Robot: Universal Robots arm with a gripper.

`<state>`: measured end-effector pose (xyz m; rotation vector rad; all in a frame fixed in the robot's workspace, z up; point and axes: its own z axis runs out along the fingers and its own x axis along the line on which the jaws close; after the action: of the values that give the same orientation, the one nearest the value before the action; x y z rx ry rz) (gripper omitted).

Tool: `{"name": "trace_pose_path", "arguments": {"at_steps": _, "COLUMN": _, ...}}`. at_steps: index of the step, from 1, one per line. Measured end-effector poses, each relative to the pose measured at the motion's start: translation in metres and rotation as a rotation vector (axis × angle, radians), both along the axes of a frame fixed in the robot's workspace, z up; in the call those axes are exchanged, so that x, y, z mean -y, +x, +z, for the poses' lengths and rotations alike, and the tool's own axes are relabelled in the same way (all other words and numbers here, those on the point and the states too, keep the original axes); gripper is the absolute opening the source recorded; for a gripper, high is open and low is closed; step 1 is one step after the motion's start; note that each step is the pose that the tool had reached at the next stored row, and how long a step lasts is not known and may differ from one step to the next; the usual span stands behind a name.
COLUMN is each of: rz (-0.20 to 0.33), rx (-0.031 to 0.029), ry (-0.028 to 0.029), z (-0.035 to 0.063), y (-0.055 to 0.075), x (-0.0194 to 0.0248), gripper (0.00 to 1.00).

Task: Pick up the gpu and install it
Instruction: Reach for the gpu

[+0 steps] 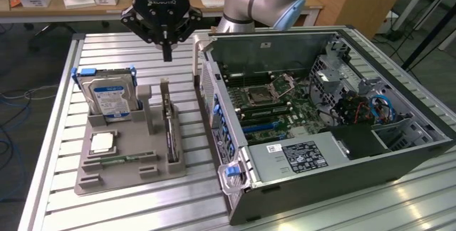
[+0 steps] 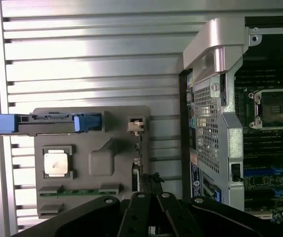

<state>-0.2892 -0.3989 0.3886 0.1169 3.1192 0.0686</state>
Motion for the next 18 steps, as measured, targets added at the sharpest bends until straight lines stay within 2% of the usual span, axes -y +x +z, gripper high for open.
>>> {"name": "trace_pose_path", "arguments": {"at_steps": 13, "rz": 0.000, "rx": 0.0001, "ry": 0.0001, "z": -0.0009, "y": -0.020, "x": 0.0000, "gripper": 0.11}}
{"name": "trace_pose_path", "arguments": {"at_steps": 18, "rz": 0.000, "rx": 0.0001, "ry": 0.0001, "z": -0.0009, "y": -0.022, "x": 0.0000, "gripper": 0.11}}
